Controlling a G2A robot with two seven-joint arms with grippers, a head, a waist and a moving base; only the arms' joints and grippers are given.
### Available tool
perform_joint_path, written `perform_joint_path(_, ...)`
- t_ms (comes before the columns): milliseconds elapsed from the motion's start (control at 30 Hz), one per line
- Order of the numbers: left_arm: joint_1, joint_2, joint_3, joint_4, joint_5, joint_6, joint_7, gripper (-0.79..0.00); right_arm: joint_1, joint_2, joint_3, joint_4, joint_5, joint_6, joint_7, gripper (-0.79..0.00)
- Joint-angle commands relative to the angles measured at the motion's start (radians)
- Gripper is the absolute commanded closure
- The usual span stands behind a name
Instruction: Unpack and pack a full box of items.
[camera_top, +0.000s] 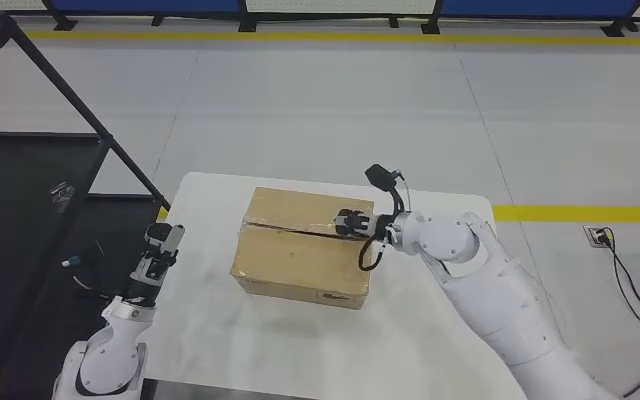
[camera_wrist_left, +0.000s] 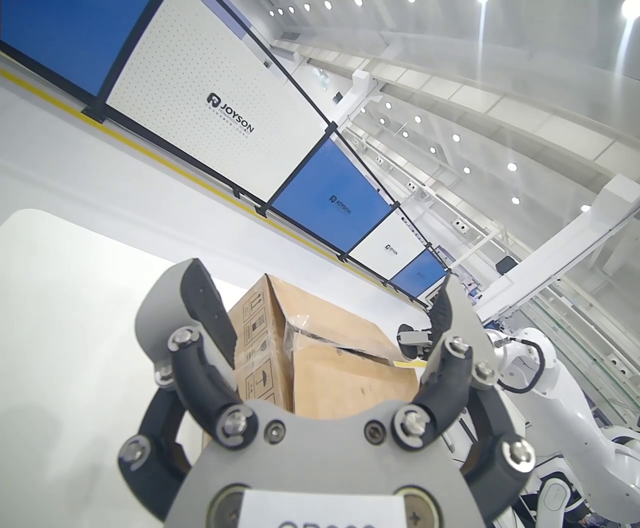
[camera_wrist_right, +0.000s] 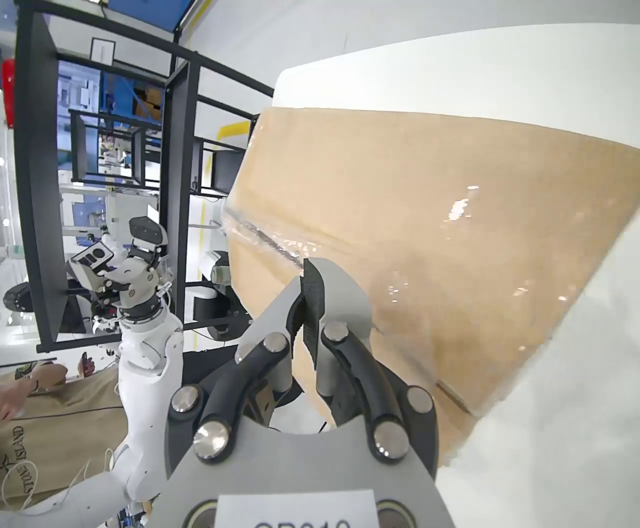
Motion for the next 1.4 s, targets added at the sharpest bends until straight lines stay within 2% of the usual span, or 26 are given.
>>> perform_joint_path(0,-0.001,0.001,0.000,0.002,-0.001,-0.001,-0.002,-0.785,-0.007,0.006,0.020,-0.006,-0.015,0.026,-0.006,0.000)
perform_joint_path(267,-0.009,0.005,0.002,0.006,-0.018,-0.002,-0.018,-0.785,-0.058,0.032,0.088,-0.081,-0.085,0.101,0.017,0.000)
perform_joint_path(500,-0.011,0.009,0.004,0.008,-0.021,-0.003,-0.021,-0.785,-0.085,0.036,0.105,-0.120,-0.039,0.064,0.051,0.000)
perform_joint_path(800,-0.001,0.012,0.006,0.010,-0.026,-0.007,-0.013,-0.785,0.055,-0.003,0.007,0.133,0.055,0.026,0.172,0.000)
perform_joint_path(1067,-0.002,0.015,0.010,0.016,-0.027,-0.004,-0.013,-0.785,0.125,-0.036,-0.053,0.270,0.094,-0.006,0.172,0.000)
perform_joint_path(1367,-0.005,0.018,0.009,0.029,-0.031,-0.005,-0.005,-0.785,0.176,-0.076,-0.114,0.360,0.134,-0.044,0.165,0.000)
